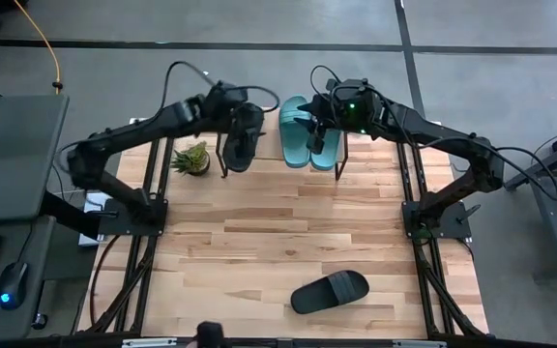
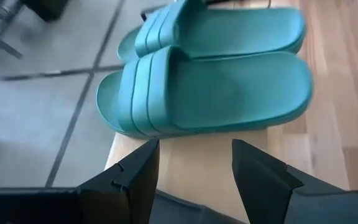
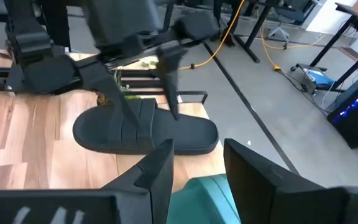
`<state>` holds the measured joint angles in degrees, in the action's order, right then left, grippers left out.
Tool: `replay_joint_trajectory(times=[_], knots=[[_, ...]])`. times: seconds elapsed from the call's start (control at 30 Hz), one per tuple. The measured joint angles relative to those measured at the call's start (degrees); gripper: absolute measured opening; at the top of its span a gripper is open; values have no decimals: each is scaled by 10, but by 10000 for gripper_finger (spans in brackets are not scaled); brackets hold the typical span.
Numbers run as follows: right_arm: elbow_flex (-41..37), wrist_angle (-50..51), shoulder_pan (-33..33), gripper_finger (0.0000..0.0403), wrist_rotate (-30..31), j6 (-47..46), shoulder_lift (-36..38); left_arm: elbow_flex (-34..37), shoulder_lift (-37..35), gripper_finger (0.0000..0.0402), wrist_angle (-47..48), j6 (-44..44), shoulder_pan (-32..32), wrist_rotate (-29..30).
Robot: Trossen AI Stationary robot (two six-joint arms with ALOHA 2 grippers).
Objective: Pick and place slides into the shelf
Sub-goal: Put the top black slide on the shelf
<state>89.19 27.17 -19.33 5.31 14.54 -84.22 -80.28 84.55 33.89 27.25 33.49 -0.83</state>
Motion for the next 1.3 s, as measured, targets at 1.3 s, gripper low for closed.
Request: replay_joint_trajectory(times=[1.3], knots=[[0, 79, 19, 131, 4, -21, -1, -139, 193, 184, 147, 22, 58, 63]])
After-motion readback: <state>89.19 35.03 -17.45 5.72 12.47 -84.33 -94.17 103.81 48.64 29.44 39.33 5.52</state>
